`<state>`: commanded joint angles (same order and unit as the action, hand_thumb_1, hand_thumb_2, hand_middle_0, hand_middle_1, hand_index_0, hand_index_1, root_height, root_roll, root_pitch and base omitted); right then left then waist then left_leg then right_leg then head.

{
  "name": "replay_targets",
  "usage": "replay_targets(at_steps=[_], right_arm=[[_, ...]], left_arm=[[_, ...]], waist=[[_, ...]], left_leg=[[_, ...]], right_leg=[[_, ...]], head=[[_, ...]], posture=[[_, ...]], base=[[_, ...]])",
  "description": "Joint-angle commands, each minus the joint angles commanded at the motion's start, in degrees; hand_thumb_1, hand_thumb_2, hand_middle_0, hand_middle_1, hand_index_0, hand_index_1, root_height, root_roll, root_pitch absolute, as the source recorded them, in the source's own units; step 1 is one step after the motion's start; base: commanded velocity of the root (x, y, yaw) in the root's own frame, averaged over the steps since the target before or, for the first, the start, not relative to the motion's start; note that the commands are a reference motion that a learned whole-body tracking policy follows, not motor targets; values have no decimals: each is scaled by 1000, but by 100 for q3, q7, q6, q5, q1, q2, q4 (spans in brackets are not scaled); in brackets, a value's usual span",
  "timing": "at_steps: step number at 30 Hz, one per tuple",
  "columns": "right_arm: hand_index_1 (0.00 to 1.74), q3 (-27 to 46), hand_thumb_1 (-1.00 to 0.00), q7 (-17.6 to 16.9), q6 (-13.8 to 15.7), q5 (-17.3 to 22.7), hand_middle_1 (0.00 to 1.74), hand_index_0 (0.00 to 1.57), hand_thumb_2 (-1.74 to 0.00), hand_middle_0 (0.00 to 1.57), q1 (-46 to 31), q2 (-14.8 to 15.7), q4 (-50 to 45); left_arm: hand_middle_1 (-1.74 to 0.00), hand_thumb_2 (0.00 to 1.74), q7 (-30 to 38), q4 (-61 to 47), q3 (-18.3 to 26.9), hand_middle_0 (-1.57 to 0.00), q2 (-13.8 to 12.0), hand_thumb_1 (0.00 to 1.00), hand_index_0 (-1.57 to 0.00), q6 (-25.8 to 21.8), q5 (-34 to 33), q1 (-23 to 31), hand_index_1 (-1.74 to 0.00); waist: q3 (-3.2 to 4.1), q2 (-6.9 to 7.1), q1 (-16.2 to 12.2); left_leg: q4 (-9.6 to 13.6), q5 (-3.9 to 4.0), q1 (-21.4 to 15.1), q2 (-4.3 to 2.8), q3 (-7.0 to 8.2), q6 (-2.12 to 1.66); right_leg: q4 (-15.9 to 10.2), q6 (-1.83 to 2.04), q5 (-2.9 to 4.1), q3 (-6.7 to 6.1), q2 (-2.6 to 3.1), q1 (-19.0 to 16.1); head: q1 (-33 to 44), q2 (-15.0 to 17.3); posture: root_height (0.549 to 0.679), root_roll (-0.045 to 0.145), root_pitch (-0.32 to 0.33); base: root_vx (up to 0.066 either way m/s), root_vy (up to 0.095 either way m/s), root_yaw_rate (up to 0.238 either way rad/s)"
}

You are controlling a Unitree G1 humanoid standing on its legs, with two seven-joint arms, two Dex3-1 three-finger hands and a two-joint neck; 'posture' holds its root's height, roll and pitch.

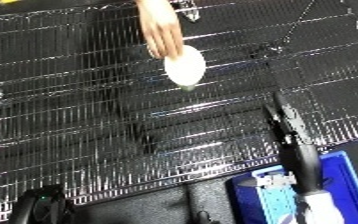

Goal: Pick up the object and place it into the box

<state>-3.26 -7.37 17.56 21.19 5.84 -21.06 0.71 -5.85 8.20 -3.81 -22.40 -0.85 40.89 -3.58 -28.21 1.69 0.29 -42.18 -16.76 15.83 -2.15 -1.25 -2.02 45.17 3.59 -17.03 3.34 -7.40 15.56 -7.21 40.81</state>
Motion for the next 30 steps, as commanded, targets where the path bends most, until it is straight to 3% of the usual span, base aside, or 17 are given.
replay_targets(at_steps=[14, 20, 30], right_arm=[[0, -57, 0, 20, -59, -68, 0, 0, 0, 0, -104, 1, 73], [0, -42, 0, -191, 66, -6, 0, 0, 0, 0, -68, 44, 243], [0, 84, 0, -390, 280, 126, 0, 0, 0, 0, -24, 45, 459]], left_arm=[[-1740, 1740, -41, -88, 54, -1570, -34, 1000, -1570, 89, -3, 126, -1740], [-1740, 1740, -66, -67, 61, -1570, -49, 1000, -1570, 106, -39, 139, -1740], [-1740, 1740, -86, -70, 80, -1570, -138, 1000, -1570, 84, -44, 168, -1740]], waist=[[-11, -15, -7], [-29, -39, 1], [-96, -85, -11]], left_leg=[[-113, -66, 30, -14, 6, 6], [-140, -79, 57, -14, 13, 17], [-296, -142, 207, -14, 28, 35]], right_leg=[[101, 26, -22, 5, -62, 59], [144, 38, -12, 9, -90, 116], [272, 61, -12, 6, -108, 288]], head=[[45, 127], [-98, 130], [-409, -149]], posture=[[640, 59, -135], [639, 58, -134], [636, 57, -128]], base=[[35, -3, -10], [22, -9, 5], [12, -20, -22]])
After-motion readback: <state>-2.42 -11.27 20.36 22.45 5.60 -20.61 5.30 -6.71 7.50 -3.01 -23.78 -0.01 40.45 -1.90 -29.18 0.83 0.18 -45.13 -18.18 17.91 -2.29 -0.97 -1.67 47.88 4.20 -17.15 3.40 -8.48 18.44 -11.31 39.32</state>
